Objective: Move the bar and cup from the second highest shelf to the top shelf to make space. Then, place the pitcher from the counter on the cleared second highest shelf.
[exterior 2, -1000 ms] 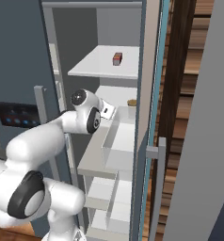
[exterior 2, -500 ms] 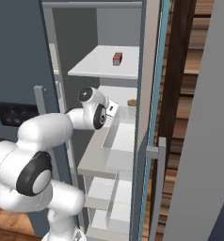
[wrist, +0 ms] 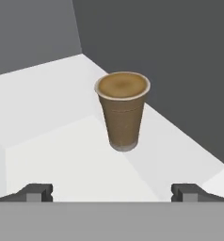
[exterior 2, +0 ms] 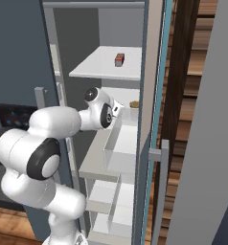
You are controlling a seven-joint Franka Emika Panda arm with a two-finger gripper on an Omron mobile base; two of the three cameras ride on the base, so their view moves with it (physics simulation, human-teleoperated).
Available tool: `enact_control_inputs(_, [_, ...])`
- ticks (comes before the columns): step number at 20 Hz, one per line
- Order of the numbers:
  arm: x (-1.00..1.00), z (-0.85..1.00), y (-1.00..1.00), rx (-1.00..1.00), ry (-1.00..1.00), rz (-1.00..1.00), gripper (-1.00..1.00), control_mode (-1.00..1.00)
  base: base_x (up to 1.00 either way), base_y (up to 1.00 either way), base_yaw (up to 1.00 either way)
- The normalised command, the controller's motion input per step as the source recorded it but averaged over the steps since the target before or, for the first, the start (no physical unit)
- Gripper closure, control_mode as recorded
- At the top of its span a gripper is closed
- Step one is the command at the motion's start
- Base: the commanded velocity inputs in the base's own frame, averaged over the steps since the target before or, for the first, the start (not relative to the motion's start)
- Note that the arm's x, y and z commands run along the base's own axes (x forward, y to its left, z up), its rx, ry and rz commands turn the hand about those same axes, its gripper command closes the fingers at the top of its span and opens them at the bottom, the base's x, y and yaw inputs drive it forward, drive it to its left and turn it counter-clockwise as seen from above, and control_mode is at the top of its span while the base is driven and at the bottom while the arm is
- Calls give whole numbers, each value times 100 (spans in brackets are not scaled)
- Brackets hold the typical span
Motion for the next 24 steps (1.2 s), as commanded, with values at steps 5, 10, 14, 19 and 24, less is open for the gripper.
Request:
enact_control_inputs(5, [32, -16, -6, 0, 0, -9, -100, -100, 0, 0, 0])
enact_control_inputs(10, [33, -14, -12, 0, 0, -7, -100, -100, 0, 0, 0])
enact_control_inputs(14, [28, -9, -13, 0, 0, -4, -100, -100, 0, 0, 0])
enact_control_inputs(19, [24, -4, -19, 0, 0, -1, -100, -100, 0, 0, 0])
enact_control_inputs(24, [24, -3, -19, 0, 0, 0, -100, -100, 0, 0, 0])
